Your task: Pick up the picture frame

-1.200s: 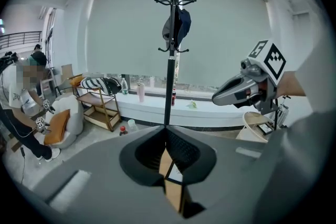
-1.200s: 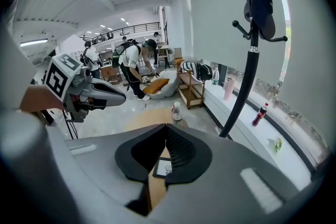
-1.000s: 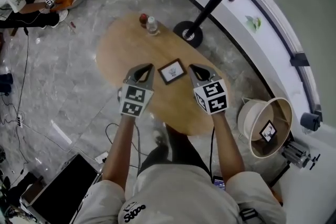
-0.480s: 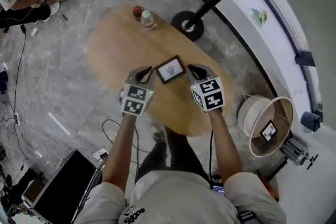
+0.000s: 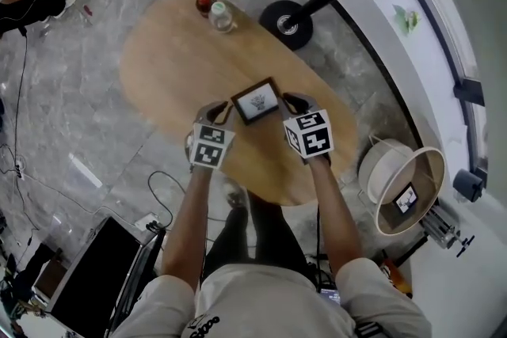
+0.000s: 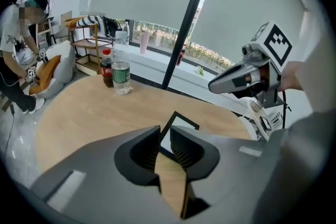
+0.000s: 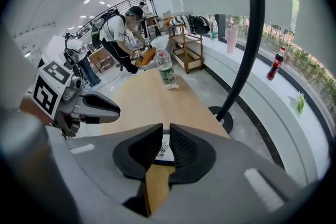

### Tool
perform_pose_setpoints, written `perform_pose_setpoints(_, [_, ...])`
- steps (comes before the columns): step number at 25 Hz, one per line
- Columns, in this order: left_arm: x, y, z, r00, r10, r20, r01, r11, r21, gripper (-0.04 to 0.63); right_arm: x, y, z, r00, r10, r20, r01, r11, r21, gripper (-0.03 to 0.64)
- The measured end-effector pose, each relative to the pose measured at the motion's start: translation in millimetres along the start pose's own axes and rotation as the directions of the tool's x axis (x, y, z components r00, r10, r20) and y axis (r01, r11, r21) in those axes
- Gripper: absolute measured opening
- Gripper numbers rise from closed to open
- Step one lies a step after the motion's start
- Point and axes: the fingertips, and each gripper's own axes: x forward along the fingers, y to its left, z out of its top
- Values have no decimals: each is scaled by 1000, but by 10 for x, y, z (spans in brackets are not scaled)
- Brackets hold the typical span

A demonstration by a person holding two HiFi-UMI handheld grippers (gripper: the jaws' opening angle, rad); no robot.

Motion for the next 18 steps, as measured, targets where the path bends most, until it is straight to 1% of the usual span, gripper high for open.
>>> perform_pose_setpoints(6, [331, -16, -416, 998, -20, -67, 17, 999, -43, 88, 406, -120, -227, 999, 9, -48, -7, 1000, 29, 55])
perform_pose_setpoints(8, [432, -19, -539, 996, -29, -88, 24, 998, -61, 92, 531, -157, -331, 997, 15, -71, -12, 999, 50, 69])
perform_pose_setpoints(10, [525, -24, -644, 994, -39, -97, 29, 994, -108, 94, 635, -200, -439, 996, 15, -91, -8, 997, 71, 71])
perform_pose_setpoints(12, [628, -25, -735, 994, -52, -97, 34, 984, -176, 97, 722, -249, -539, 994, 10, -108, -1, 996, 84, 77])
perform_pose_setpoints(16, [811, 7, -874, 993, -64, -102, 30, 952, -305, 138, 883, -325, -707, 990, 3, -142, 10, 996, 92, 104])
perform_pose_setpoints(18, [870, 13, -929, 992, -59, -110, 19, 942, -334, 147, 950, -336, -782, 988, 6, -156, 9, 996, 93, 118])
